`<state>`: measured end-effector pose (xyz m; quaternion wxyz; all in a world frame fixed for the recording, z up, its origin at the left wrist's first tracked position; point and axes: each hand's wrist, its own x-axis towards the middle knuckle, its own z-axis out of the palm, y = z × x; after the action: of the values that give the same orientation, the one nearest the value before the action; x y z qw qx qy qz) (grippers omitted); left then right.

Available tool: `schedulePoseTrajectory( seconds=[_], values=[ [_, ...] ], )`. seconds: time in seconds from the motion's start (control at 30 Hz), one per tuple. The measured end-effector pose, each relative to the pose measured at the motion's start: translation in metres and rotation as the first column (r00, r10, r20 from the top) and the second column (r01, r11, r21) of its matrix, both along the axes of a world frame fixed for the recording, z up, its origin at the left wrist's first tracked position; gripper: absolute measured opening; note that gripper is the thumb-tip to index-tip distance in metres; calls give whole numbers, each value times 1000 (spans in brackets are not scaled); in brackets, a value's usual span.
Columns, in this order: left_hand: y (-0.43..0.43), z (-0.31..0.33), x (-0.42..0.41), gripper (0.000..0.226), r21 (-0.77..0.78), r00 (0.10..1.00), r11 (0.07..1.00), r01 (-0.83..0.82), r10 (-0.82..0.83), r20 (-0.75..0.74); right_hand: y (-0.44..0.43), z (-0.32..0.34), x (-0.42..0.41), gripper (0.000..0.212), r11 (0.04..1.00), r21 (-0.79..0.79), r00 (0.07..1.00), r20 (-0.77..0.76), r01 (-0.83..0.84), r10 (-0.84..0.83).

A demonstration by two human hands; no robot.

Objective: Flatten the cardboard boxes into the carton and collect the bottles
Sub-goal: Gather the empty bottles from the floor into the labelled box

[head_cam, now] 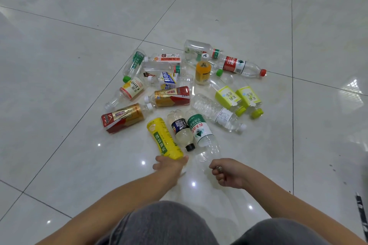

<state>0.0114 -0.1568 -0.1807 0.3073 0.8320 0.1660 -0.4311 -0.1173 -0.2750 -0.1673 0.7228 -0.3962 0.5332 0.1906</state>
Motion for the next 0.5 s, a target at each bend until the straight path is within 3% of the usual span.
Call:
schedulePoseTrajectory(
  seconds=[0.13, 0.23, 0.37, 0.5],
  values=[
    [-5, 4, 14, 86, -238, 968, 942, -236, 206, -145, 0, 3, -1, 26, 1000, -13, 1000, 11, -9, 9],
    [-11, 13, 8, 68, -325, 949, 896, -302, 249, -194, 0, 6, 2, 26, 1000, -21, 1000, 16, 14, -14],
    [-30, 26, 0, 60, -453, 980, 873, -181, 123, -154, 0, 16, 10, 27, 995, -22, 991, 88, 100, -98],
    [-63, 58, -11, 54, -564, 990, 825, 11, -88, -110, -16, 35, 10, 30, 951, 7, 936, 175, 310, -307]
  ],
)
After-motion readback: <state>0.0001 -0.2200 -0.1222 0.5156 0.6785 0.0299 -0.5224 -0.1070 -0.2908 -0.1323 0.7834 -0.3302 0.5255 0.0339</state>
